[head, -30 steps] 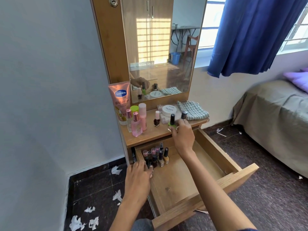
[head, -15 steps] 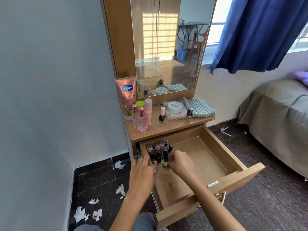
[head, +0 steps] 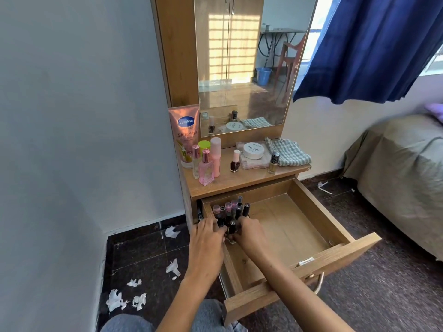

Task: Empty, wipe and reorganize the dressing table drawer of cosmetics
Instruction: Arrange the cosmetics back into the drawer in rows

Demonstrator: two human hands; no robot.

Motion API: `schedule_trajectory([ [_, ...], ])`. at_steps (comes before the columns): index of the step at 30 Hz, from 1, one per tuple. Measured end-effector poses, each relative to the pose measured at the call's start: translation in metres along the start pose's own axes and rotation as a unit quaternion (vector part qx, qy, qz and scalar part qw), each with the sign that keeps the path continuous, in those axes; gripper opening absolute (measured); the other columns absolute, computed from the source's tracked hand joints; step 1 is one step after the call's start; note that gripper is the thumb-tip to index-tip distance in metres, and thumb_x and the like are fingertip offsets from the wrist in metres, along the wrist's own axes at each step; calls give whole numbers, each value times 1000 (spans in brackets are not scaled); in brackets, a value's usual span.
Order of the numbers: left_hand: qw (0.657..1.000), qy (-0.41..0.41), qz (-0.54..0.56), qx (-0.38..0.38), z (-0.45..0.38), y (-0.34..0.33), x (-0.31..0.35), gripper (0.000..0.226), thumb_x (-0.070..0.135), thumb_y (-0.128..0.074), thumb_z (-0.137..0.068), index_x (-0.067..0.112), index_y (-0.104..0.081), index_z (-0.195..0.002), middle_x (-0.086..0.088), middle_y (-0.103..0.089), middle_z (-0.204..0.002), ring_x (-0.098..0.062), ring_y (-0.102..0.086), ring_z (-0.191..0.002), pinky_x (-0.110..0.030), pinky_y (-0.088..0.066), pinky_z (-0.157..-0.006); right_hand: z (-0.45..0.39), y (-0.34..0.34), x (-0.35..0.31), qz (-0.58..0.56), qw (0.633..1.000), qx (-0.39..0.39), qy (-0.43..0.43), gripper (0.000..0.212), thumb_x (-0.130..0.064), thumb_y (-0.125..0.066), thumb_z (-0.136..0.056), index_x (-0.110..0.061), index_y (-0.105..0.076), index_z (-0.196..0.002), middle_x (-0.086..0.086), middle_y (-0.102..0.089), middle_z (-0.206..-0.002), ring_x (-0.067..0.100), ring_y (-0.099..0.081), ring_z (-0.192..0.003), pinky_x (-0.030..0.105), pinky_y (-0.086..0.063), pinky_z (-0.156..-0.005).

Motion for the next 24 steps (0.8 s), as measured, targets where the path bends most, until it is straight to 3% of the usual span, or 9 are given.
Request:
schedule_trajectory([
  [4, 998, 19, 43, 47, -2, -10, 5, 47, 2, -71, -78, 15, -62, -122, -7, -59, -126, -23, -53, -119, -41, -45, -97, 1, 4, -4, -11, 1000, 7, 11, 7, -10, -64, -86, -12, -65, -92, 10, -69, -96, 28, -65, -91, 27, -39, -64],
  [12, 997, 10, 56, 45, -16, -21, 18, 48, 3, -67, -82, 12, -57, -128, -5, -56, -131, -22, -49, -123, -40, -44, -100, 0, 22, 21, -16, 999, 41, -25, 17, -19, -76, -78, -23, -70, -93, -6, -71, -93, 14, -66, -87, 29, -53, -72],
  [17, 997, -22, 43, 62, -17, -23, 24, 48, 0, -71, -78, 10, -60, -123, -7, -60, -125, -22, -54, -118, -38, -46, -97, 1, 61, 34, -79, 982, 172, -19, 6, -16, -74, -81, -18, -72, -86, -6, -71, -84, 5, -64, -74, 16, -47, -61],
  [24, 995, -39, 15, 87, -17, -31, 27, 51, -3, -77, -70, 7, -63, -118, -11, -63, -120, -26, -58, -112, -41, -47, -94, -28, 106, 41, -167, 930, 326, -29, 28, -24, -73, -84, -11, -66, -108, -1, -67, -100, 7, -61, -83, 21, -50, -75],
])
Point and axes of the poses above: each hand's wrist, its own z-axis away from the middle knuckle, its own y-axis out of the back of the hand, x = y × z, the point moved 6 cm from there along -z, towards the middle knuckle
